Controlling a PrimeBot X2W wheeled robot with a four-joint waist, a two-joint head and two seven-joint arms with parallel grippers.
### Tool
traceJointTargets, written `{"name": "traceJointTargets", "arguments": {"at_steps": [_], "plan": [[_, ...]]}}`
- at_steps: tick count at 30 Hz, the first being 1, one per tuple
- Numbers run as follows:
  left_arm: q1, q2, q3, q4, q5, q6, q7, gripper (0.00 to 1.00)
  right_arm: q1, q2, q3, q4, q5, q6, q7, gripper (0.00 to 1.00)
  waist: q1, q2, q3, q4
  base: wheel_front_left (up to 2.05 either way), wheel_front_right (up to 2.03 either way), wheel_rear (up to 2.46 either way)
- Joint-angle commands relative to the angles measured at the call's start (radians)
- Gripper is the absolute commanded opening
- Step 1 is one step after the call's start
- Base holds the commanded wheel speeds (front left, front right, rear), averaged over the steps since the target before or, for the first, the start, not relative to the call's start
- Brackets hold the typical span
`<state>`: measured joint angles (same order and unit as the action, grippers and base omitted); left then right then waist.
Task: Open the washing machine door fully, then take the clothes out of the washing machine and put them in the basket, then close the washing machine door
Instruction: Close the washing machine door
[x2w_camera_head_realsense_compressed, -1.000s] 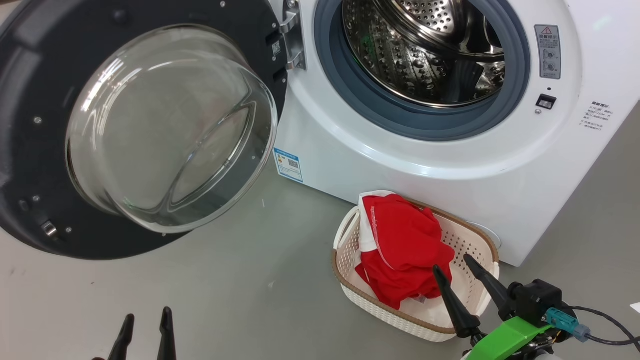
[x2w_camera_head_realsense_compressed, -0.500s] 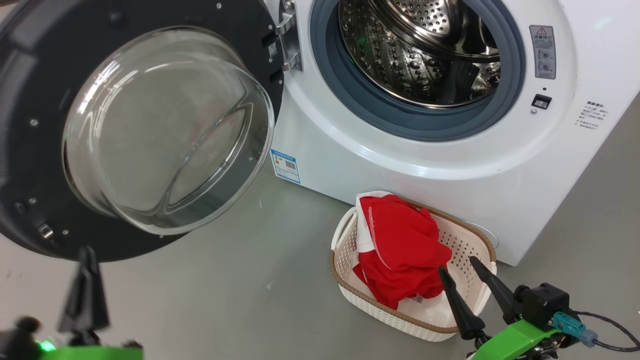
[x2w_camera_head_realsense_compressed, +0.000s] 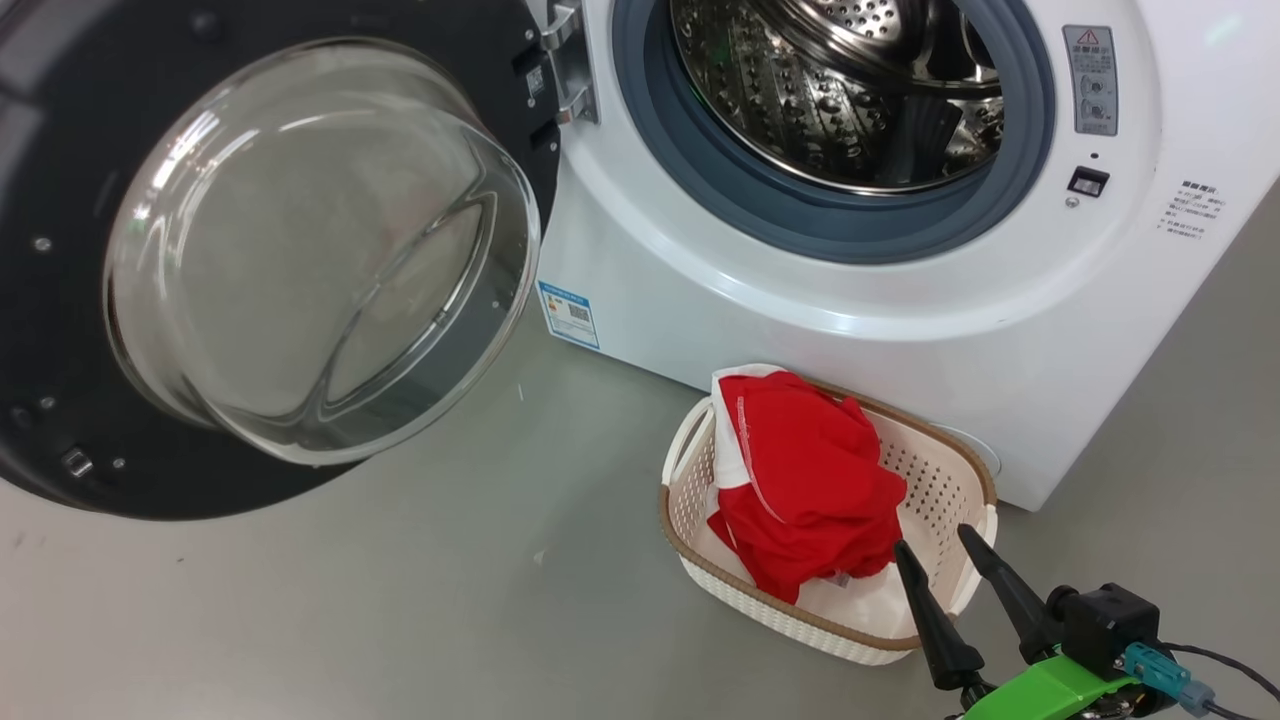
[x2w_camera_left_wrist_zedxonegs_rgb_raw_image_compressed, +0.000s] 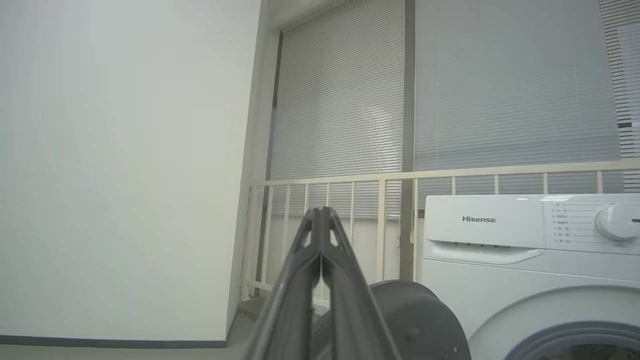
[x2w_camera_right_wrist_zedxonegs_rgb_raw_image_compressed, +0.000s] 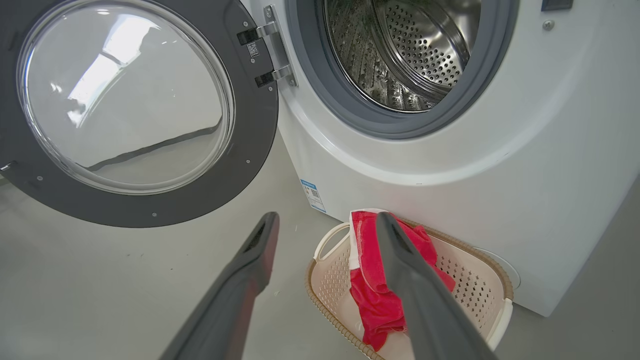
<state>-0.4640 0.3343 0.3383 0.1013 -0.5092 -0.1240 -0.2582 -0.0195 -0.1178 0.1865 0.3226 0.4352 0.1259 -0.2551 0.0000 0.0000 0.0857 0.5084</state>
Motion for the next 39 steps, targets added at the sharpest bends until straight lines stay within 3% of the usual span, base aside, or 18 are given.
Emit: {"name": "traceJointTargets", "arguments": {"at_steps": [1, 3, 7, 11, 15, 17, 28, 39], "plan": [[-0.045, 0.066, 0.038, -0.005, -0.014, -0.006, -0.004, 0.00, -0.009, -0.001, 0.017, -0.026, -0.008, 0.005, -0.007, 1.00, 0.0000, 0.0000, 0.010, -0.004, 0.00, 0.00, 0.00], [-0.130, 0.154, 0.035, 0.088, -0.074, -0.006, -0.004, 0.00, -0.015, 0.000, 0.014, -0.028, -0.014, 0.005, -0.007, 1.00, 0.0000, 0.0000, 0.027, -0.011, 0.00, 0.00, 0.00], [-0.227, 0.243, 0.009, 0.246, -0.162, -0.007, -0.004, 0.00, -0.028, -0.002, 0.010, -0.030, -0.021, 0.005, -0.007, 1.00, 0.0000, 0.0000, 0.051, -0.016, 0.00, 0.00, 0.00], [-0.315, 0.294, -0.040, 0.416, -0.287, -0.007, 0.015, 0.00, -0.040, -0.003, 0.006, -0.030, -0.030, 0.005, -0.007, 1.00, 0.0000, 0.0000, 0.074, -0.017, 0.00, 0.00, 0.00], [-0.398, 0.340, -0.070, 0.577, -0.444, -0.007, 0.107, 0.00, -0.055, -0.003, 0.010, -0.027, -0.037, 0.005, -0.007, 1.00, 0.0000, 0.0000, 0.096, -0.020, 0.00, 0.00, 0.00], [-0.435, 0.350, -0.071, 0.653, -0.526, -0.007, 0.187, 0.00, -0.061, -0.005, 0.012, -0.026, -0.040, 0.005, -0.007, 1.00, 0.0000, 0.0000, 0.106, -0.022, 0.00, 0.00, 0.00], [-0.517, 0.409, -0.142, 0.858, -0.721, -0.007, 0.571, 0.00, -0.084, -0.008, 0.014, -0.022, -0.053, 0.005, -0.007, 1.00, 0.0000, 0.0000, 0.164, -0.026, 0.00, 0.00, 0.00], [-0.539, 0.401, -0.208, 0.890, -0.778, -0.007, 0.794, 0.00, -0.101, -0.008, 0.020, -0.015, -0.058, 0.005, -0.007, 1.00, 0.0000, 0.0000, 0.179, -0.027, 0.00, 0.00, 0.00]]}}
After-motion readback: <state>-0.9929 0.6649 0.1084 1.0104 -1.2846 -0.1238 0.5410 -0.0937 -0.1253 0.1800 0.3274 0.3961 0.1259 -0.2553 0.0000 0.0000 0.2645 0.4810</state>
